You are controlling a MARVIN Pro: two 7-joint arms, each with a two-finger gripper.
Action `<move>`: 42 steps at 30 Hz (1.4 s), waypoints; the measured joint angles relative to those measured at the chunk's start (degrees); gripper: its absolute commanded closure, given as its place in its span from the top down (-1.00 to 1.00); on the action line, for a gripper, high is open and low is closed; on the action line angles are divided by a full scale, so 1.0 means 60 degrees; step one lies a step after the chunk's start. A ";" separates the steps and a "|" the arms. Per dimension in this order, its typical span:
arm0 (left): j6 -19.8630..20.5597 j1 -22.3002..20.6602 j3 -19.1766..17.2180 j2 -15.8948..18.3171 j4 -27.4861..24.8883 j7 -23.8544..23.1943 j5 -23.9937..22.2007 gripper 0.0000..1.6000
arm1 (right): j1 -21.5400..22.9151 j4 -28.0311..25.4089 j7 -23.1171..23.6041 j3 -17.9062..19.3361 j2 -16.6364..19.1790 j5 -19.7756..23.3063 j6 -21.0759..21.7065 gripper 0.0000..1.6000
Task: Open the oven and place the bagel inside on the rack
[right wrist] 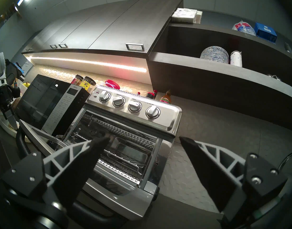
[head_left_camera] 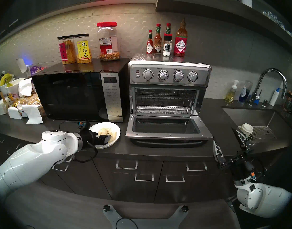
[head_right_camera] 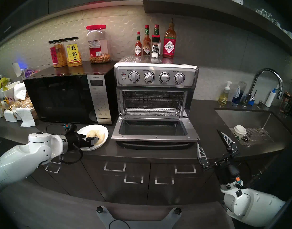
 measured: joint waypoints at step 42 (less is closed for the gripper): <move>0.0000 0.0000 0.0000 0.0000 0.0000 0.0000 0.0000 1.00 | 0.0000 0.0000 0.0000 0.0000 0.0000 0.0000 0.0000 1.00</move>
